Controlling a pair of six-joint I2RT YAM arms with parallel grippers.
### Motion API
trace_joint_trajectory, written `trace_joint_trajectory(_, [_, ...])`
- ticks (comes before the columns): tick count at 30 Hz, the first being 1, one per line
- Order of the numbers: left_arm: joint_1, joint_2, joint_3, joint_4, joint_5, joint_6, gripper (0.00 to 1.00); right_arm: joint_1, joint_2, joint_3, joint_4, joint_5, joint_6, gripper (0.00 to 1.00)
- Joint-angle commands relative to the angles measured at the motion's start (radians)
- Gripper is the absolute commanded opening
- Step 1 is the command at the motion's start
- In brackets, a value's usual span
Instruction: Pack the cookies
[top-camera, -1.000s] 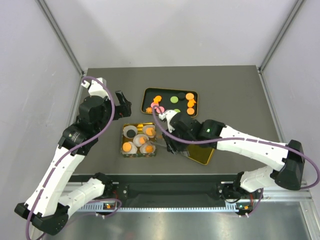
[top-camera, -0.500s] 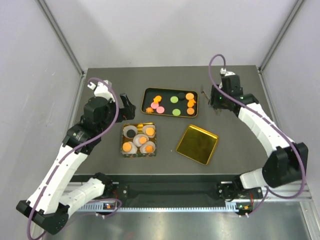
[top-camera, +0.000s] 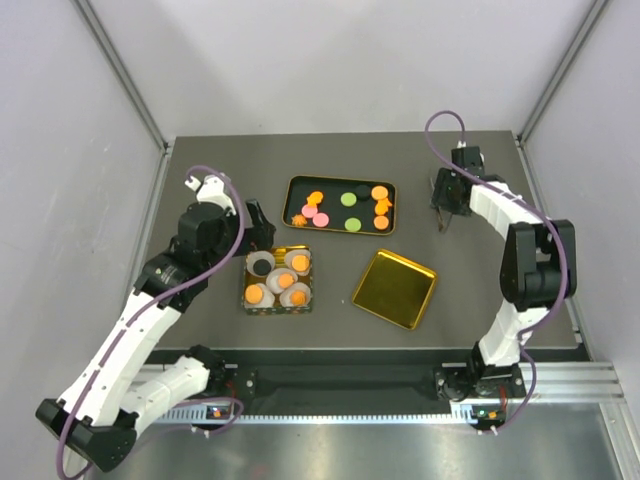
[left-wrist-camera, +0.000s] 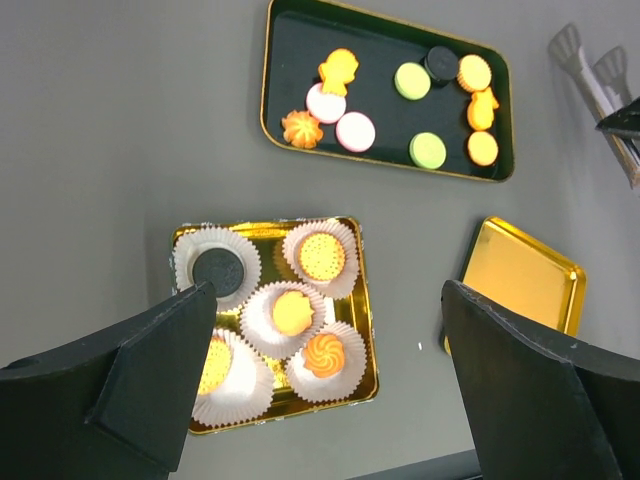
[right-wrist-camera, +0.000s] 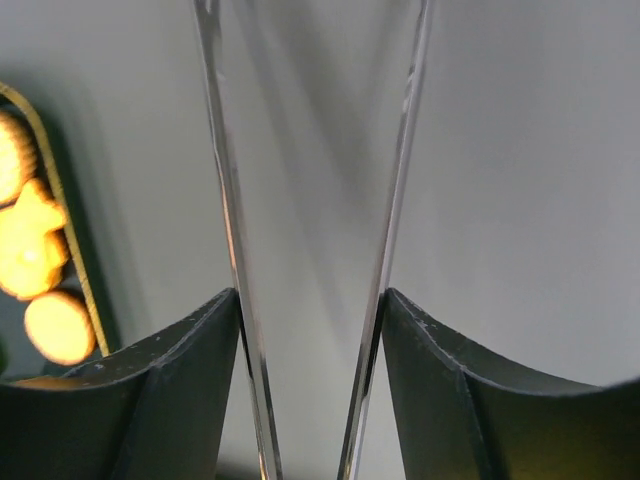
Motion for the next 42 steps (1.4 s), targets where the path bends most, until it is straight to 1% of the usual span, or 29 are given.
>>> trace_joint_trajectory(1, [0.003,-0.012,-0.025,0.044,0.012,-0.023,0.99,-0.036,0.035,0.064,0.069,0.007,-0.002,0.59])
trace_joint_trajectory(4, [0.003,0.004,-0.039,0.053,0.028,-0.032,0.99,-0.051,0.072,0.078,0.068,-0.018,-0.007,0.59])
trace_joint_trajectory(7, [0.003,0.020,-0.047,0.056,0.023,-0.038,0.99,-0.061,0.101,0.087,0.059,-0.019,-0.016,0.64])
trace_joint_trajectory(10, [0.005,0.040,-0.053,0.057,0.011,-0.052,0.99,-0.070,0.109,0.084,0.051,-0.027,-0.018,0.75])
trace_joint_trajectory(11, [0.005,0.045,-0.053,0.057,0.012,-0.059,0.99,-0.070,0.109,0.086,0.051,-0.028,-0.018,0.83])
trace_joint_trajectory(13, [0.006,0.060,-0.053,0.057,0.014,-0.069,0.99,-0.078,0.102,0.086,0.040,-0.034,-0.016,0.89])
trace_joint_trajectory(15, [0.009,0.077,-0.053,0.059,0.000,-0.079,0.99,-0.076,0.075,0.081,0.031,-0.034,-0.013,0.92])
trace_joint_trajectory(19, [0.035,0.105,-0.055,0.048,-0.024,-0.102,0.99,-0.061,-0.038,0.029,0.026,-0.050,0.004,0.92])
trace_joint_trajectory(20, [0.043,0.111,-0.058,0.047,-0.028,-0.110,0.99,-0.053,-0.098,-0.006,0.028,-0.050,0.004,0.92])
trace_joint_trajectory(22, [0.079,0.126,-0.065,0.042,-0.032,-0.122,0.99,-0.023,-0.161,-0.060,0.042,-0.068,0.013,0.92])
trace_joint_trajectory(23, [0.096,0.131,-0.073,0.042,-0.031,-0.139,0.99,-0.007,-0.233,-0.124,0.048,-0.070,0.019,0.92])
trace_joint_trajectory(24, [0.115,0.137,-0.090,0.041,-0.017,-0.150,0.99,0.005,-0.270,-0.161,0.060,-0.064,0.033,0.92])
trace_joint_trajectory(25, [0.156,0.140,-0.099,0.045,-0.005,-0.161,0.99,0.034,-0.308,-0.201,0.081,-0.058,0.044,0.92])
trace_joint_trajectory(26, [0.176,0.142,-0.125,0.048,0.000,-0.185,0.99,0.048,-0.386,-0.283,0.098,-0.057,0.056,0.92])
trace_joint_trajectory(27, [0.219,0.143,-0.142,0.060,0.027,-0.199,0.99,0.080,-0.422,-0.322,0.109,-0.057,0.074,0.92])
trace_joint_trajectory(29, [0.262,0.146,-0.180,0.085,0.069,-0.237,0.99,0.114,-0.511,-0.417,0.121,-0.050,0.094,0.91])
trace_joint_trajectory(30, [0.288,0.151,-0.221,0.103,0.115,-0.248,0.99,0.132,-0.537,-0.445,0.123,-0.042,0.111,0.91])
trace_joint_trajectory(32, [0.296,0.162,-0.260,0.152,0.143,-0.282,0.97,0.169,-0.601,-0.517,0.121,-0.019,0.131,0.89])
trace_joint_trajectory(38, [0.296,0.191,-0.375,0.277,0.222,-0.329,0.95,0.176,-0.718,-0.641,0.112,-0.019,0.191,0.87])
trace_joint_trajectory(42, [0.296,0.203,-0.400,0.288,0.221,-0.333,0.95,0.177,-0.717,-0.672,0.105,-0.018,0.220,0.85])
